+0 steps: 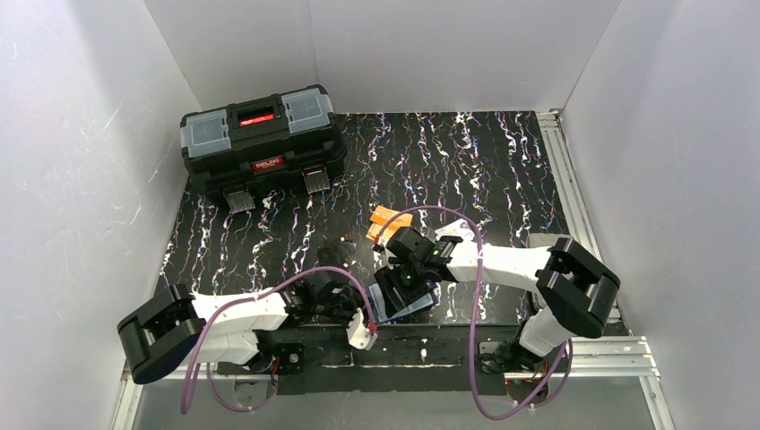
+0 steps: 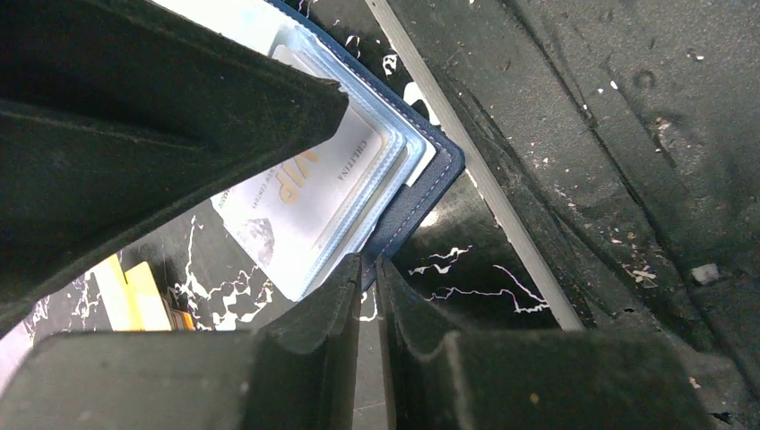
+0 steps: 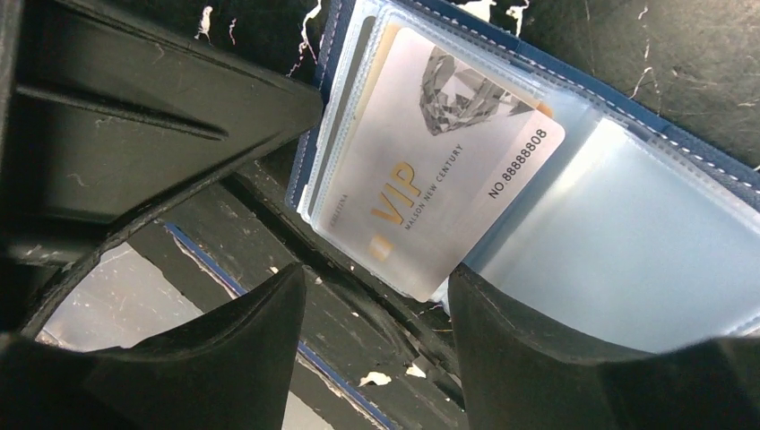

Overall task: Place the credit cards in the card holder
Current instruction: Insert the credit card into the card holder.

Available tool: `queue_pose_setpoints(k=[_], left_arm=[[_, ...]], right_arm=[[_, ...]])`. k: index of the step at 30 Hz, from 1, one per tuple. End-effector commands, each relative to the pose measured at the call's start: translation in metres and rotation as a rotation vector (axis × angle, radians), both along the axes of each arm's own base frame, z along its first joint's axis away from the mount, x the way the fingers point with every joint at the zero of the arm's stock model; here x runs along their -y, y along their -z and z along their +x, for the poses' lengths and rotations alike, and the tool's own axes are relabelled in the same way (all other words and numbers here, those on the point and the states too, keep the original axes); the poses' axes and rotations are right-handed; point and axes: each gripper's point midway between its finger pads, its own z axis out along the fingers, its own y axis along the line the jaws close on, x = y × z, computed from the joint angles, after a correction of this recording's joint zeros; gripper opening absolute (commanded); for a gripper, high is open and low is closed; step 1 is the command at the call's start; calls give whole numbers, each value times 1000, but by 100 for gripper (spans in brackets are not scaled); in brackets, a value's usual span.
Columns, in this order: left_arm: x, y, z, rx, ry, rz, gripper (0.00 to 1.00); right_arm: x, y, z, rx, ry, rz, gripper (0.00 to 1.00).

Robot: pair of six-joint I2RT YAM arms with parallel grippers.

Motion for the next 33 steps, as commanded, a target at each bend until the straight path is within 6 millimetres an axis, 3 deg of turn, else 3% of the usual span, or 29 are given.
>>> queue_pose_setpoints(k=[1, 9, 18, 25, 33], left_arm=[[3, 1, -11, -39, 23, -36, 12], [-1, 3, -14, -40, 22, -42, 12], [-9, 1, -12, -15, 9, -25, 11], [-7, 0, -11, -1, 23, -25, 10], [-6, 3, -11, 0, 29, -30, 10]], right_arm=[[-11, -7, 6, 28, -30, 1, 66], [-21, -8, 5, 35, -90, 5, 66], [-6, -28, 39, 130, 35, 33, 66], [-17, -17, 48, 100, 37, 38, 66], [-34, -20, 47, 66, 19, 93, 64]])
